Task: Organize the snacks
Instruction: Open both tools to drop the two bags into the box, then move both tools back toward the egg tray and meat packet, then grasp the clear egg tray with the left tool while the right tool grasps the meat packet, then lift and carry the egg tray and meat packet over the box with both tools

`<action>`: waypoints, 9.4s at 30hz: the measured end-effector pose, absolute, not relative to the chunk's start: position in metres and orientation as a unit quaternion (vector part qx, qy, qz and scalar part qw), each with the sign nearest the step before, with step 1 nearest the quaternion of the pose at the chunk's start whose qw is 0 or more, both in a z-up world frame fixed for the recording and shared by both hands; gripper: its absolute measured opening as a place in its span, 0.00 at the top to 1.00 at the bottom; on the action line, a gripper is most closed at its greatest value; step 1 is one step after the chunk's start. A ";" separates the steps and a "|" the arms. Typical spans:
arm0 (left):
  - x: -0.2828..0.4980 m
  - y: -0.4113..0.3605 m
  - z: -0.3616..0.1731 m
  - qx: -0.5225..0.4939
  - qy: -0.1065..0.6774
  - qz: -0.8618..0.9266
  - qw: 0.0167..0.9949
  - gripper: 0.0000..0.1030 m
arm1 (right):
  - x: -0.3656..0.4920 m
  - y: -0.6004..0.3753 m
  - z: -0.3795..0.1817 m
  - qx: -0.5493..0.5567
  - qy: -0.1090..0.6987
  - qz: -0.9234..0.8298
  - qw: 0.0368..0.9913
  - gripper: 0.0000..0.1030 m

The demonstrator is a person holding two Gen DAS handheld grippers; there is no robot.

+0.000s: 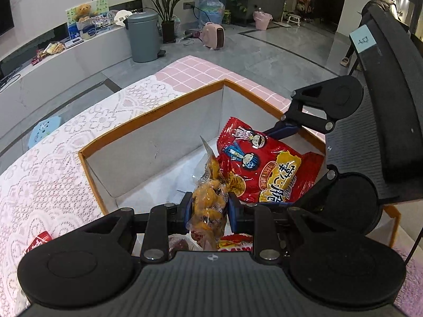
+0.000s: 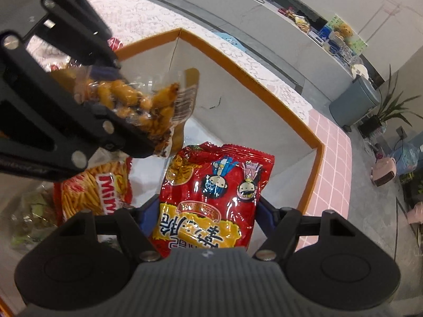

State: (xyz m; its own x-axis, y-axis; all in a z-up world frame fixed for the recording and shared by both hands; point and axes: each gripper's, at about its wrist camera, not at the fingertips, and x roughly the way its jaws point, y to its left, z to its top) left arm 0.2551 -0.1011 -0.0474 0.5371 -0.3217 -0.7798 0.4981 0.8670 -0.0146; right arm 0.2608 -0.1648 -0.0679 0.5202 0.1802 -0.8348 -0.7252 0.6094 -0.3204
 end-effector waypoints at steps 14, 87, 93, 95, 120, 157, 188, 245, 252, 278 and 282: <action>0.270 -0.111 -0.065 0.145 0.432 -0.221 0.862 0.73 | 0.265 -0.159 -0.083 -0.396 0.394 0.326 0.762 0.30; 0.165 0.149 -0.070 -0.046 0.383 0.035 0.922 0.46 | 0.188 0.024 -0.066 -0.100 0.338 0.227 0.908 0.15; 0.164 0.170 -0.076 -0.070 0.396 0.004 0.916 0.46 | 0.196 0.041 -0.096 -0.105 0.360 0.204 0.905 0.15; 0.167 0.175 -0.079 -0.082 0.399 0.000 0.913 0.45 | 0.200 0.044 -0.100 -0.101 0.361 0.199 0.906 0.16; 0.200 0.185 -0.107 0.010 0.404 -0.088 0.911 0.20 | 0.238 0.065 -0.135 -0.056 0.402 0.237 0.882 0.50; 0.194 0.164 -0.116 0.063 0.406 -0.139 0.901 0.05 | 0.237 0.068 -0.134 -0.065 0.400 0.243 0.881 0.54; 0.197 0.166 -0.113 0.035 0.405 -0.095 0.909 0.30 | 0.246 0.078 -0.143 -0.054 0.385 0.218 0.895 0.38; 0.131 0.116 -0.026 -0.098 0.388 -0.006 0.917 0.44 | 0.164 -0.010 -0.031 -0.008 0.362 0.288 0.886 0.99; 0.133 0.082 0.008 -0.105 0.383 -0.040 0.917 0.44 | 0.154 -0.050 0.013 -0.020 0.336 0.296 0.894 0.99; 0.228 -0.077 -0.003 0.020 0.413 -0.189 0.891 0.44 | 0.213 -0.192 0.003 -0.142 0.371 0.184 0.899 0.99; 0.239 -0.090 -0.015 0.061 0.418 -0.194 0.885 0.44 | 0.227 -0.196 -0.009 -0.175 0.370 0.182 0.894 0.99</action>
